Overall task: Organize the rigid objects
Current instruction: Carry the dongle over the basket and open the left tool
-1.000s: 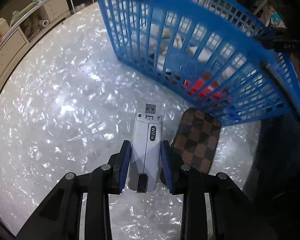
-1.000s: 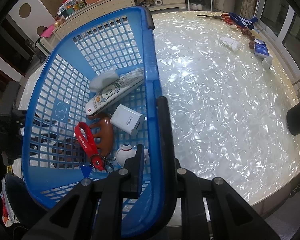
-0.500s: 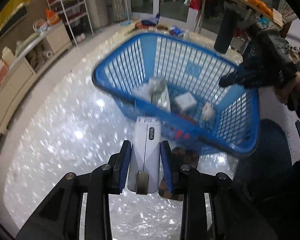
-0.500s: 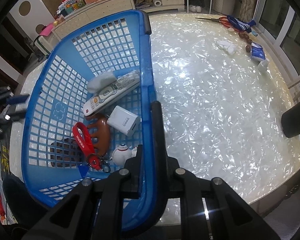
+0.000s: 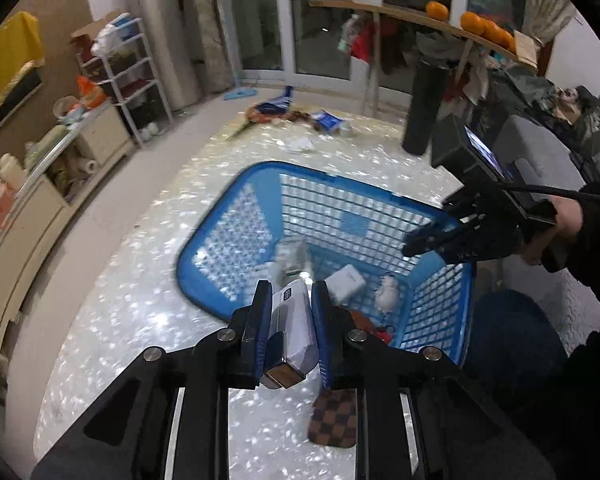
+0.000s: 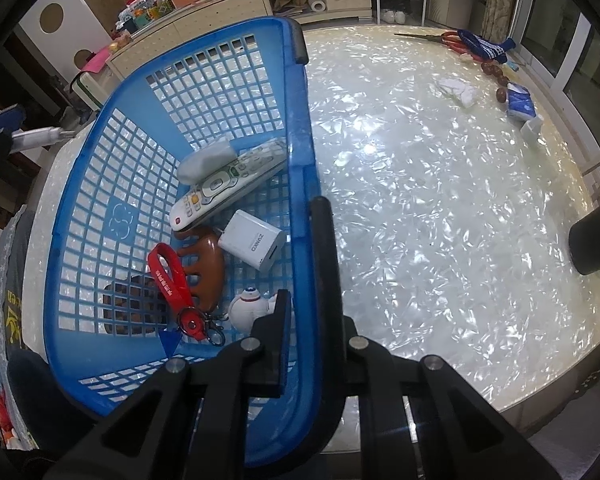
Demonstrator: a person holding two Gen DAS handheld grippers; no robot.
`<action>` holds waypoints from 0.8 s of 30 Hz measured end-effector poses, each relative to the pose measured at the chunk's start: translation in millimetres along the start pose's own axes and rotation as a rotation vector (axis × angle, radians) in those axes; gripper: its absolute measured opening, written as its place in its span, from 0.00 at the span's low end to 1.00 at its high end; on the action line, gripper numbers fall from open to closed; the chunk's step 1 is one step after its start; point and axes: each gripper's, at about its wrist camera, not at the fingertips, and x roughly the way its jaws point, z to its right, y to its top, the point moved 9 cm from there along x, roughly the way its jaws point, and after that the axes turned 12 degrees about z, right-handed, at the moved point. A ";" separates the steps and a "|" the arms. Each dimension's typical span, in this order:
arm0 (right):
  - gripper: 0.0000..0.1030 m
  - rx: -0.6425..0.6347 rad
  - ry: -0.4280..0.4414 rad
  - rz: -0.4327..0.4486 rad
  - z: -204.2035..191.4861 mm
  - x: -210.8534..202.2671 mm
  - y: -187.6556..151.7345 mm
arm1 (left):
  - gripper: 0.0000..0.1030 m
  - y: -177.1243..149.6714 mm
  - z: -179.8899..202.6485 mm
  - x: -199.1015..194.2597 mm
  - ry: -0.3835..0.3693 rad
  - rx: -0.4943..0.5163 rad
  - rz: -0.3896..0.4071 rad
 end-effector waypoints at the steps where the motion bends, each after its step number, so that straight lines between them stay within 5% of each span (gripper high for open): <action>1: 0.11 0.000 0.002 0.000 -0.2 -0.1 -0.1 | 0.22 0.2 4.5 5.1 -0.005 0.004 -0.006; 14: 0.11 0.015 0.016 0.006 2.2 1.4 0.8 | 0.22 -43.9 41.1 96.0 -0.067 0.009 -0.142; 23: 0.11 0.017 0.024 0.007 1.9 2.2 1.2 | 0.22 -59.4 55.3 115.3 -0.067 0.044 -0.232; 24: 0.11 0.018 0.025 0.008 1.7 2.1 1.0 | 0.29 -60.1 54.7 116.7 -0.059 0.042 -0.240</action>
